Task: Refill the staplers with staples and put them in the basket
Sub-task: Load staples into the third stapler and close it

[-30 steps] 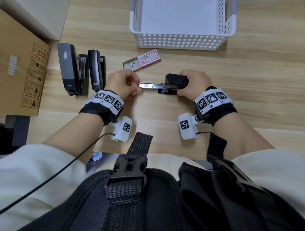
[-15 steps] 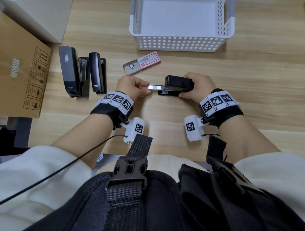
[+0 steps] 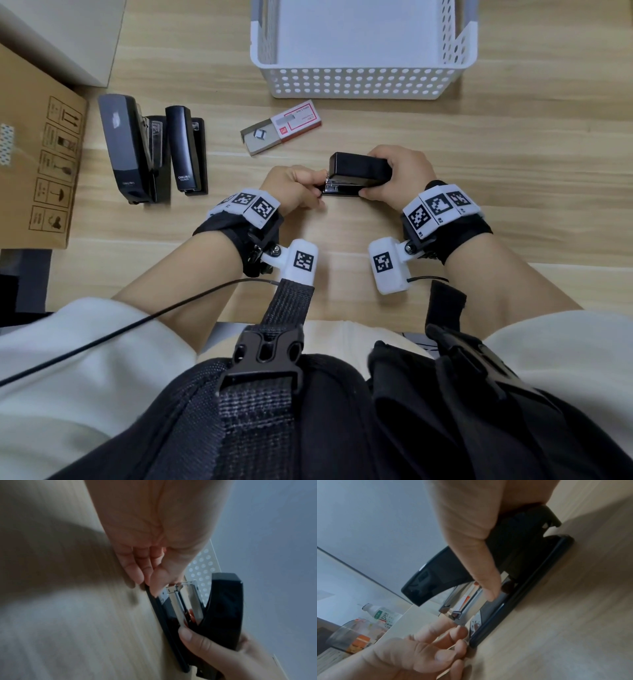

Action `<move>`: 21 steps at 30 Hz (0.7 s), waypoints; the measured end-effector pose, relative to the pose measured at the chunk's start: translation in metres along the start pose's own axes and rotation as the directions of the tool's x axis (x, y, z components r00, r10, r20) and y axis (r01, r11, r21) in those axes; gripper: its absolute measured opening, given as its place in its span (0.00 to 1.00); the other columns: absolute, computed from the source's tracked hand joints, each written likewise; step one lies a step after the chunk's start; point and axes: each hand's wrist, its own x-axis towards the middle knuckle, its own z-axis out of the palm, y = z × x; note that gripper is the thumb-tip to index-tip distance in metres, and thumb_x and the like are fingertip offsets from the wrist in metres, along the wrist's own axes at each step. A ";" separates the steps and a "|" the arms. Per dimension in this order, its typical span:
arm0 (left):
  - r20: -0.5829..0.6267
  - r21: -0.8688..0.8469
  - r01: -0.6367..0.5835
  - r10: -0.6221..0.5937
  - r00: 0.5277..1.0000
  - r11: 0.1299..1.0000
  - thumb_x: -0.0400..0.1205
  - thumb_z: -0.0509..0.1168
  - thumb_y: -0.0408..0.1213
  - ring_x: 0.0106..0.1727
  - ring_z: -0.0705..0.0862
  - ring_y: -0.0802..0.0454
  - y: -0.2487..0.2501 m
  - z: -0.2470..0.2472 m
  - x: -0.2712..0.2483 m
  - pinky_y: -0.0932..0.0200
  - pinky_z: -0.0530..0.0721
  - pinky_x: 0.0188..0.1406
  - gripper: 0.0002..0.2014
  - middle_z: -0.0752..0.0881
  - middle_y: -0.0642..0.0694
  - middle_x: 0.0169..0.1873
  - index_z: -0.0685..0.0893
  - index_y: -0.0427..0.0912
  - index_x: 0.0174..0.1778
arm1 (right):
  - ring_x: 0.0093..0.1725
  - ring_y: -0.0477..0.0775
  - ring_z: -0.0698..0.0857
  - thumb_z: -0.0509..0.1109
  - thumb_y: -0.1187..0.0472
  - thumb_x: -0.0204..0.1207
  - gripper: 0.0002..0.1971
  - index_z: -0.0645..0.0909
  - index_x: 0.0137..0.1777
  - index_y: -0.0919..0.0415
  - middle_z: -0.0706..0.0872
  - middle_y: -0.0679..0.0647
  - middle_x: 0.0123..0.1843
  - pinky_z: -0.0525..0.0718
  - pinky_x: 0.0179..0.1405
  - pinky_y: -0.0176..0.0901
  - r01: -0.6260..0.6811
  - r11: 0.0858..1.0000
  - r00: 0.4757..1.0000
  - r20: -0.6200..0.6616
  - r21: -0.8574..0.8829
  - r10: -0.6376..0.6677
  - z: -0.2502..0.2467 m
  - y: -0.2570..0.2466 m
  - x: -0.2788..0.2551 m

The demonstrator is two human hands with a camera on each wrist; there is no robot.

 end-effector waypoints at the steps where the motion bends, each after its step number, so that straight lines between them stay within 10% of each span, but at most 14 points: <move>1: 0.002 0.002 0.011 -0.011 1.000 1.000 0.65 0.63 0.09 0.36 0.77 0.57 0.001 0.000 0.001 0.67 0.85 0.43 0.27 0.79 0.49 0.33 0.81 0.29 0.61 | 0.47 0.50 0.78 0.78 0.62 0.64 0.17 0.82 0.53 0.56 0.80 0.47 0.43 0.75 0.48 0.41 -0.002 1.000 1.000 -0.005 0.001 0.002 0.000 -0.001 0.000; 15: 0.046 0.072 0.079 -0.083 0.996 0.994 0.68 0.53 0.06 0.32 0.75 0.57 0.006 -0.002 0.007 0.74 0.79 0.27 0.31 0.80 0.48 0.31 0.78 0.32 0.64 | 0.49 0.50 0.78 0.79 0.62 0.64 0.17 0.83 0.53 0.58 0.81 0.48 0.46 0.76 0.51 0.43 0.014 0.999 0.999 -0.049 0.031 -0.013 0.001 -0.001 -0.002; 21: 0.045 0.038 0.052 -0.053 0.998 0.998 0.69 0.57 0.09 0.36 0.78 0.56 0.002 -0.007 0.008 0.66 0.80 0.47 0.28 0.81 0.47 0.32 0.80 0.34 0.62 | 0.48 0.49 0.79 0.79 0.64 0.63 0.17 0.84 0.53 0.56 0.82 0.47 0.45 0.75 0.49 0.39 0.005 0.996 1.000 -0.007 0.086 -0.004 -0.002 -0.002 0.000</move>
